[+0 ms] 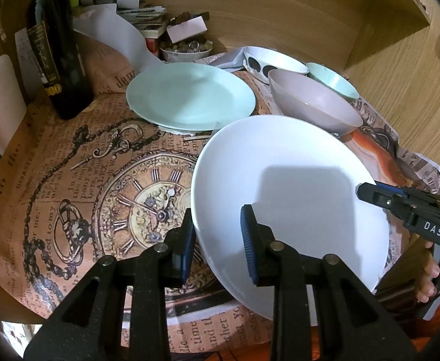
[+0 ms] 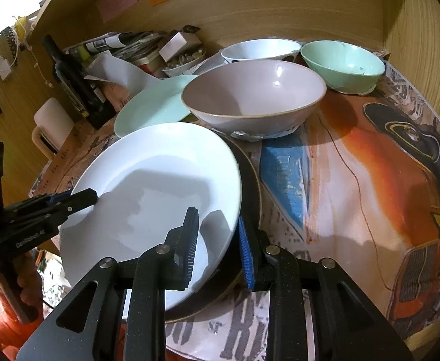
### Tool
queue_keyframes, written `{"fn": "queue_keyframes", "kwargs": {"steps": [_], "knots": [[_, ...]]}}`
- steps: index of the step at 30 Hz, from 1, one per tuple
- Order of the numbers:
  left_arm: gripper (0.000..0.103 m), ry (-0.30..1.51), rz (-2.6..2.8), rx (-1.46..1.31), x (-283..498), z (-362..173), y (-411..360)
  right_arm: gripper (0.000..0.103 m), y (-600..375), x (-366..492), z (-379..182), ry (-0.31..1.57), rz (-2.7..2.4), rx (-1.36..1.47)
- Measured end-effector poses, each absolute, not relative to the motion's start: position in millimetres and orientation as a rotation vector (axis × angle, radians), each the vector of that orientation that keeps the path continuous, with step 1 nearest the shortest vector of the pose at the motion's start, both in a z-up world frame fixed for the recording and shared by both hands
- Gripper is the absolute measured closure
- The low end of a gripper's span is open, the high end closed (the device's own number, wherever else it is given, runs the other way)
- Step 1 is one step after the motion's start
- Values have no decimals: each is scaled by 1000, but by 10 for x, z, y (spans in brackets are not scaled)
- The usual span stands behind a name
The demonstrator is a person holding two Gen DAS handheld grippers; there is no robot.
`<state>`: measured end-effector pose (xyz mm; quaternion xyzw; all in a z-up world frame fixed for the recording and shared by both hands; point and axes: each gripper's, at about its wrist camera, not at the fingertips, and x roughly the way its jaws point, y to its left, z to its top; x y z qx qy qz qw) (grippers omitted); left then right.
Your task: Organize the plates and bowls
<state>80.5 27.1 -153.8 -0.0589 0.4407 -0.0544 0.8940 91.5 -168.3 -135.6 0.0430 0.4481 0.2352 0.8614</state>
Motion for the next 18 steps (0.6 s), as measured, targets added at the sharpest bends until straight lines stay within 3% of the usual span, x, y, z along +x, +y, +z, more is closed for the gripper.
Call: {"fn": "queue_keyframes", "kwargs": {"steps": [9, 18], "knots": [[72, 909, -128, -119, 841, -1570, 271, 80, -1689, 914, -1355, 941, 492, 100], [64, 916, -153, -100, 862, -1607, 193, 80, -1725, 875, -1330, 932, 488, 93]]}}
